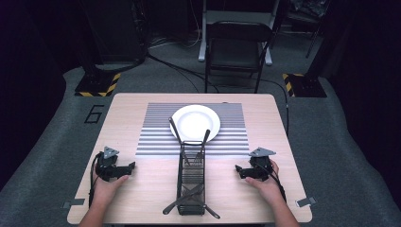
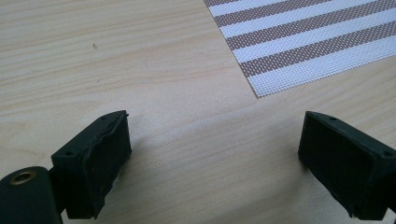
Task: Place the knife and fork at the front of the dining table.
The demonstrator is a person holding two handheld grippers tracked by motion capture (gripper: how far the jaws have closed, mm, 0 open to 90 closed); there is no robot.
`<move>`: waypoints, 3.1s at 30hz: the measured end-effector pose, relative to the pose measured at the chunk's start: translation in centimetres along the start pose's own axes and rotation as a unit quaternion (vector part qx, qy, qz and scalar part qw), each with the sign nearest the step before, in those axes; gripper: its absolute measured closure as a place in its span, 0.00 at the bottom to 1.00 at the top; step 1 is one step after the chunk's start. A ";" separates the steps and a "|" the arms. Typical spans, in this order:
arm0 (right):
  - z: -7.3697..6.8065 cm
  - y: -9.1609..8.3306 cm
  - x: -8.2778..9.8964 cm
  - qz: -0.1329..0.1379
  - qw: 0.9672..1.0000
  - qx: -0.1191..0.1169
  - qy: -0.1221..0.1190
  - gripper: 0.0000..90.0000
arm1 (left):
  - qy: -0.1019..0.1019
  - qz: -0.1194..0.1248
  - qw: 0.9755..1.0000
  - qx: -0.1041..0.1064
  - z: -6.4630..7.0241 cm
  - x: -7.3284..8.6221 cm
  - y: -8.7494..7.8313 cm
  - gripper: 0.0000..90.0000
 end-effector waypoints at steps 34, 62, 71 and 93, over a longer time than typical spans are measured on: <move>-0.7 -0.4 -0.6 -0.002 1.000 0.005 0.012 0.44 | 0.000 0.010 1.000 0.003 0.4 -0.1 -0.4 0.37; -4.2 -4.6 -7.1 0.046 0.997 -0.065 -0.022 0.58 | 0.008 0.020 1.000 0.010 0.4 0.1 -0.4 0.36; -5.1 -5.7 -10.1 0.065 0.993 -0.092 -0.034 0.62 | 0.009 0.015 1.000 0.013 0.4 0.2 -0.5 0.36; -6.8 -6.1 -14.2 0.084 0.986 -0.132 -0.051 0.71 | 0.012 0.014 1.000 0.015 0.4 0.2 -0.5 0.36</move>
Point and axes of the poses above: each handheld gripper's, and its own axes: y roughly forward along the jaws, x roughly out of its underside, z roughly to its right, the point moved 4 cm from there along y, roughly forward along the jaws, and after that the axes turned 11 degrees about -y, right-handed, at the moved point
